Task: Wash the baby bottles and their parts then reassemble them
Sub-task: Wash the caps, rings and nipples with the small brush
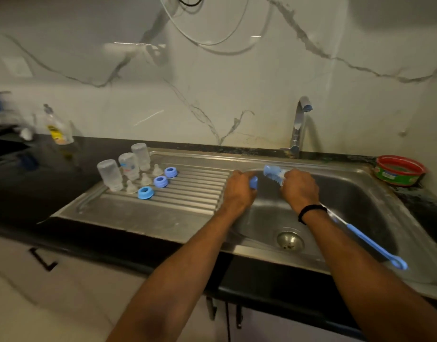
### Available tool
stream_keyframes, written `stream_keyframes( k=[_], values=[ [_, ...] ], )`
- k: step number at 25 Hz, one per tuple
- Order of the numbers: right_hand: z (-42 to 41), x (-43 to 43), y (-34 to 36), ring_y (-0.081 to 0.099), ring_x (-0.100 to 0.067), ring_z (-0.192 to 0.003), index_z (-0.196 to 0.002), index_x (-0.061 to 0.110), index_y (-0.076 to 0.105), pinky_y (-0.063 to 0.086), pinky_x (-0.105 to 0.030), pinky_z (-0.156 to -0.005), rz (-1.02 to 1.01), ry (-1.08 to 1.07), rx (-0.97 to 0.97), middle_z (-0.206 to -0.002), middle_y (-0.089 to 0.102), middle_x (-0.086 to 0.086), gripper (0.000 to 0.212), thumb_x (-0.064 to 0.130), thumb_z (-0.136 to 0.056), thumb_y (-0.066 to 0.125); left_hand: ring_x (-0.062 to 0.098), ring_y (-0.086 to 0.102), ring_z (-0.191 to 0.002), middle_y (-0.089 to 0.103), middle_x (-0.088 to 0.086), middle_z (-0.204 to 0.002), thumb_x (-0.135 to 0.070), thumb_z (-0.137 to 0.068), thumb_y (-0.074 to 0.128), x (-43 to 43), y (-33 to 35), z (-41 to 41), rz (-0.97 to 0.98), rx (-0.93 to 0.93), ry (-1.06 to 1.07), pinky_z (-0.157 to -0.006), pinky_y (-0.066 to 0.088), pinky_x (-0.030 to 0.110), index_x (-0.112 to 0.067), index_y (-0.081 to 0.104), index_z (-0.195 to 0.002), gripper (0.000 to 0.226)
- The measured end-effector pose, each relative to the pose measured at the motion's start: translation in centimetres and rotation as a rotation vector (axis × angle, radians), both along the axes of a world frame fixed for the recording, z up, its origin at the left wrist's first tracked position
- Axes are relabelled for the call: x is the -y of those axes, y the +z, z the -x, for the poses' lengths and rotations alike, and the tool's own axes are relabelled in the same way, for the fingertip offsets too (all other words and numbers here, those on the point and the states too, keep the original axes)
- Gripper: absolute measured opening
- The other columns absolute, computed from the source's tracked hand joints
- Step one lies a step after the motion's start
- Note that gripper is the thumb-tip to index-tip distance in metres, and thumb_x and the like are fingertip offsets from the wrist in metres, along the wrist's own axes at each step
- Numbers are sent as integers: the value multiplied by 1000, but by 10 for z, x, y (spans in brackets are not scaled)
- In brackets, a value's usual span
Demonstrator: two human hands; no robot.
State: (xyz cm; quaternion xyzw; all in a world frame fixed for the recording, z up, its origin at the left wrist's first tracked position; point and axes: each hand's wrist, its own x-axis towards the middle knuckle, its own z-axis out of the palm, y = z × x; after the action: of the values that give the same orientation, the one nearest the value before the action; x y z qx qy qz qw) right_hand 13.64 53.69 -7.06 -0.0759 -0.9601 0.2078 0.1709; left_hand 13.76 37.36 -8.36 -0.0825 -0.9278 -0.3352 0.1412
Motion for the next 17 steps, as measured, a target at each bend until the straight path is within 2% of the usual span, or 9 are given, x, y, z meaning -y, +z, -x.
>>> stream_keyframes(
  k=[4, 7, 13, 17],
  values=[
    [-6, 23, 6, 64, -40, -99, -107, 7, 70, 53, -44, -83, -8, 22, -29, -106, 68, -19, 25, 23, -88, 65, 28, 62, -120, 66, 9, -130, -17, -83, 76, 15, 5, -13, 34, 42, -16, -104, 48, 37, -19, 63, -135, 54],
    [-11, 29, 8, 65, -39, -95, -104, 7, 70, 55, -45, -81, 0, 8, -27, -103, 68, -18, 24, 25, -89, 65, 31, 60, -117, 62, 12, -128, -20, -86, 73, 18, 5, -17, 87, -24, 25, -100, 48, 39, -21, 60, -137, 52],
    [-19, 29, 11, 65, -37, -93, -107, 7, 69, 55, -42, -78, 26, -11, -27, -101, 68, -17, 26, 26, -90, 66, 27, 56, -127, 57, 10, -140, -13, -85, 73, 17, -10, -17, -5, 25, -23, -110, 44, 40, -17, 62, -135, 51],
    [-22, 28, 11, 65, -34, -92, -108, 6, 68, 53, -39, -75, 31, -7, -36, -101, 68, -16, 26, 25, -89, 68, 27, 54, -130, 56, 9, -143, -15, -85, 76, 12, -10, -16, -33, 108, -12, -111, 43, 41, -17, 56, -141, 60]
  ],
)
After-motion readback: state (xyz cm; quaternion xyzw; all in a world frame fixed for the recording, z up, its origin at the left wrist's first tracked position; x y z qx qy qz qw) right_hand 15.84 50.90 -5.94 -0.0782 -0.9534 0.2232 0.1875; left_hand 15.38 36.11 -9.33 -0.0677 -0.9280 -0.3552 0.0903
